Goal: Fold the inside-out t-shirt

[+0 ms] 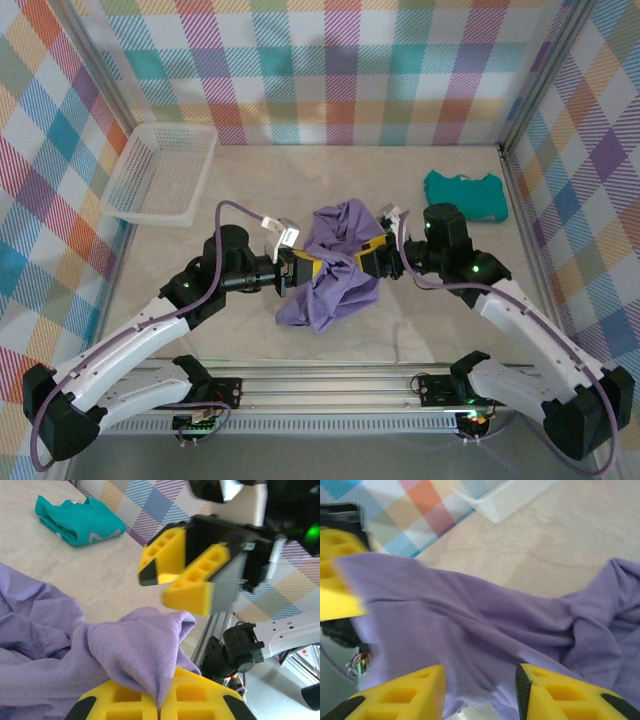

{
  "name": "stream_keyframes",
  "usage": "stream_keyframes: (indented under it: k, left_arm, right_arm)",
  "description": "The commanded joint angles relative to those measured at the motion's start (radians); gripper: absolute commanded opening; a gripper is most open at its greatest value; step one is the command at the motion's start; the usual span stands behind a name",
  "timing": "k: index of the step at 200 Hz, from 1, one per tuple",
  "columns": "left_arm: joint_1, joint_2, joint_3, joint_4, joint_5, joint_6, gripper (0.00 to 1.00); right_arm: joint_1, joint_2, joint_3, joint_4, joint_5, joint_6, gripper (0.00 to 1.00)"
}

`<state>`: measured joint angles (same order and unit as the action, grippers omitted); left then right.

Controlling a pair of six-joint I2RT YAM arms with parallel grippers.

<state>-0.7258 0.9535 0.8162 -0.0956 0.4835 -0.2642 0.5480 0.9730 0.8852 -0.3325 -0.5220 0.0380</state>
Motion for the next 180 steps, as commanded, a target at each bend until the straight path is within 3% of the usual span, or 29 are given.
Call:
stream_keyframes:
  k: [1,54,85,103,132,151,180]
  left_arm:
    - [0.008,0.015,0.039,-0.008,0.018,0.011,0.00]
    - [0.008,0.051,0.053,-0.031,0.003,0.019,0.00]
    - [0.009,0.037,0.047,-0.041,-0.012,0.026,0.00]
    - [0.008,0.022,0.042,-0.038,-0.026,0.025,0.00]
    - [0.008,0.007,0.038,-0.045,-0.033,0.031,0.00]
    - [0.009,0.005,0.040,-0.064,-0.056,0.037,0.00]
    - [0.008,0.002,0.043,-0.085,-0.140,0.037,0.00]
  right_arm:
    - [0.069,-0.034,-0.005,0.010,0.012,-0.094,0.49]
    - [0.162,0.061,0.049,0.034,0.175,-0.055,0.65]
    - [0.170,0.165,0.112,-0.015,0.329,0.047,0.61]
    - [0.170,0.189,0.127,-0.088,0.379,0.094,0.54]
    - [0.148,0.182,0.121,-0.150,0.425,0.115,0.32]
    - [0.134,0.160,0.105,-0.098,0.329,0.100,0.21]
    - [0.110,0.141,0.071,0.027,0.055,0.062,0.03]
